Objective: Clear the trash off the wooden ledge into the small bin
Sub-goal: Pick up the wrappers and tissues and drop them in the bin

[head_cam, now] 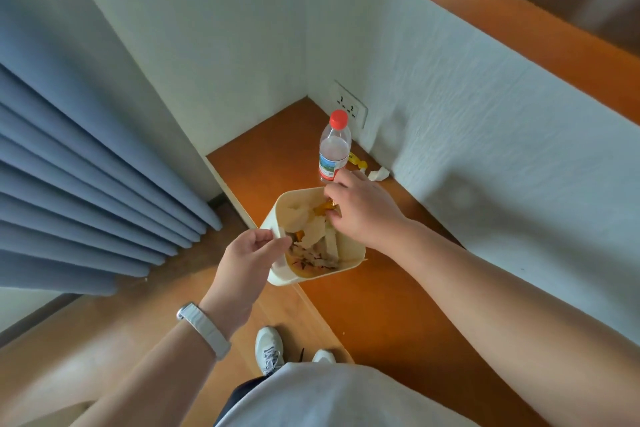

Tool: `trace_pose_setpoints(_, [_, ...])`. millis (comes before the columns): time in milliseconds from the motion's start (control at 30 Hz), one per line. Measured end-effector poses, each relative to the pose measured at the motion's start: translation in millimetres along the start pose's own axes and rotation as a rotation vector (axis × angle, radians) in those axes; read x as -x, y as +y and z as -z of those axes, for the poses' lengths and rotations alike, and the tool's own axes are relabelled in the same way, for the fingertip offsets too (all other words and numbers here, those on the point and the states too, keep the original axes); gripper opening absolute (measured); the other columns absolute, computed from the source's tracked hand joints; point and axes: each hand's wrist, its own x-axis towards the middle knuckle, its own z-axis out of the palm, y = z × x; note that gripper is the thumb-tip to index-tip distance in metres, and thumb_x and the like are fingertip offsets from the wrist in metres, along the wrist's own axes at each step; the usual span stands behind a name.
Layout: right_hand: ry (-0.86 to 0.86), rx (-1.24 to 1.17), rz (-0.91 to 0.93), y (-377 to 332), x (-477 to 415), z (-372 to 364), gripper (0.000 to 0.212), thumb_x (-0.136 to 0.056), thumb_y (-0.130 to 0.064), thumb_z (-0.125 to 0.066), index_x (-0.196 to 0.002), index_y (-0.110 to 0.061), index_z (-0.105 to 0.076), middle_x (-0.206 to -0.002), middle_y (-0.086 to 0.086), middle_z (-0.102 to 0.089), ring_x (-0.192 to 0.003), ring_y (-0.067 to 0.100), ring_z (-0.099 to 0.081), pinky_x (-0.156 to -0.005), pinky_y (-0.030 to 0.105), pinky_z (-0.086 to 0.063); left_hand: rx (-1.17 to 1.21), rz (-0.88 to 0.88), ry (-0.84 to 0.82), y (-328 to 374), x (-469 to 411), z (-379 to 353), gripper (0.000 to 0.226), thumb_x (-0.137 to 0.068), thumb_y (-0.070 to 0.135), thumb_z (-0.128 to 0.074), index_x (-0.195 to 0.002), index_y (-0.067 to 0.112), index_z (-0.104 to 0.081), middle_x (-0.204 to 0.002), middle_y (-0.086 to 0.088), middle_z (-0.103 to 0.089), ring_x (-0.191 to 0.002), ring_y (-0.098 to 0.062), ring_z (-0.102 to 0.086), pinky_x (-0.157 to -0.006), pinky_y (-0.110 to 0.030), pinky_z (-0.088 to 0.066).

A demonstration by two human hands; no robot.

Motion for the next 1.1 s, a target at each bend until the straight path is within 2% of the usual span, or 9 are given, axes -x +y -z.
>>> trace_pose_setpoints(167, [0.001, -0.057, -0.025, 11, 0, -7, 0.027, -0.090, -0.032, -0.063, -0.108, -0.012, -0.060, -0.114, 0.004, -0.053, -0.108, 0.020, -0.050, -0.082, 0.037, -0.053, 0.021, 0.032, 0.020, 0, -11, 1, 0.020, -0.092, 0.035, -0.075, -0.101, 0.017, -0.073, -0.102, -0.008, -0.079, -0.103, -0.030, -0.072, -0.096, -0.051, -0.059])
trace_pose_setpoints(300, [0.057, -0.155, -0.126, 31, 10, -16, 0.023, -0.092, -0.032, -0.060, -0.105, -0.013, -0.061, -0.110, 0.001, -0.054, -0.098, 0.016, -0.052, -0.072, 0.028, -0.048, 0.058, 0.062, 0.030, -2, -20, 7, 0.019, -0.094, 0.032, -0.074, -0.104, 0.017, -0.072, -0.104, -0.009, -0.079, -0.104, -0.027, -0.074, -0.087, -0.041, -0.060])
trace_pose_setpoints(400, [0.037, -0.185, -0.250, 52, 20, -33, 0.023, -0.094, -0.033, -0.057, -0.110, -0.017, -0.061, -0.112, -0.004, -0.054, -0.097, 0.011, -0.050, -0.069, 0.023, -0.044, 0.111, 0.083, 0.050, -2, -24, 12, 0.017, -0.095, 0.029, -0.073, -0.104, 0.015, -0.072, -0.103, -0.010, -0.081, -0.101, -0.026, -0.076, -0.080, -0.033, -0.057])
trace_pose_setpoints(533, [-0.121, -0.161, -0.383, 80, 30, -69, 0.033, -0.094, -0.029, -0.057, -0.125, -0.019, -0.058, -0.120, 0.000, -0.054, -0.110, 0.019, -0.051, -0.079, 0.029, -0.048, 0.135, 0.097, 0.067, 1, -24, 17, 0.018, -0.095, 0.026, -0.073, -0.105, 0.012, -0.072, -0.104, -0.012, -0.082, -0.099, -0.026, -0.078, -0.088, -0.039, -0.059])
trace_pose_setpoints(667, [-0.218, -0.173, -0.439, 90, 31, -101, 0.048, -0.093, -0.030, -0.057, -0.139, -0.025, -0.046, -0.134, 0.000, -0.050, -0.121, 0.022, -0.048, -0.089, 0.035, -0.050, 0.142, 0.096, 0.064, 6, -21, 22, 0.020, -0.095, 0.024, -0.073, -0.108, 0.009, -0.072, -0.106, -0.013, -0.082, -0.104, -0.028, -0.076, -0.099, -0.045, -0.057])
trace_pose_setpoints(800, [-0.250, -0.101, -0.426, 92, 23, -122, 0.055, -0.091, -0.031, -0.062, -0.142, -0.026, -0.041, -0.138, 0.002, -0.049, -0.122, 0.025, -0.048, -0.091, 0.038, -0.050, 0.176, 0.085, 0.077, 13, -16, 28, 0.019, -0.096, 0.022, -0.071, -0.108, 0.007, -0.071, -0.102, -0.011, -0.083, -0.096, -0.022, -0.078, -0.096, -0.041, -0.056])
trace_pose_setpoints(867, [-0.226, -0.081, -0.423, 93, 19, -127, 0.055, -0.091, -0.031, -0.062, -0.142, -0.025, -0.042, -0.134, 0.003, -0.051, -0.118, 0.025, -0.050, -0.090, 0.037, -0.051, 0.186, 0.072, 0.074, 16, -14, 31, 0.017, -0.097, 0.021, -0.069, -0.108, 0.007, -0.071, -0.098, -0.009, -0.084, -0.090, -0.018, -0.079, -0.093, -0.038, -0.056])
trace_pose_setpoints(967, [-0.205, -0.113, -0.440, 92, 12, -130, 0.047, -0.095, -0.024, -0.059, -0.139, -0.021, -0.045, -0.130, 0.003, -0.053, -0.114, 0.022, -0.052, -0.089, 0.035, -0.052, 0.182, 0.058, 0.080, 20, -13, 33, 0.017, -0.098, 0.021, -0.068, -0.108, 0.007, -0.071, -0.097, -0.008, -0.084, -0.091, -0.018, -0.078, -0.095, -0.038, -0.054])
trace_pose_setpoints(1100, [-0.181, -0.213, -0.522, 93, 11, -130, 0.033, -0.093, -0.009, -0.056, -0.125, -0.016, -0.051, -0.118, 0.002, -0.057, -0.103, 0.019, -0.054, -0.084, 0.031, -0.051, 0.184, 0.057, 0.078, 23, -17, 35, 0.020, -0.097, 0.022, -0.069, -0.110, 0.007, -0.070, -0.099, -0.009, -0.083, -0.095, -0.021, -0.076, -0.099, -0.042, -0.054])
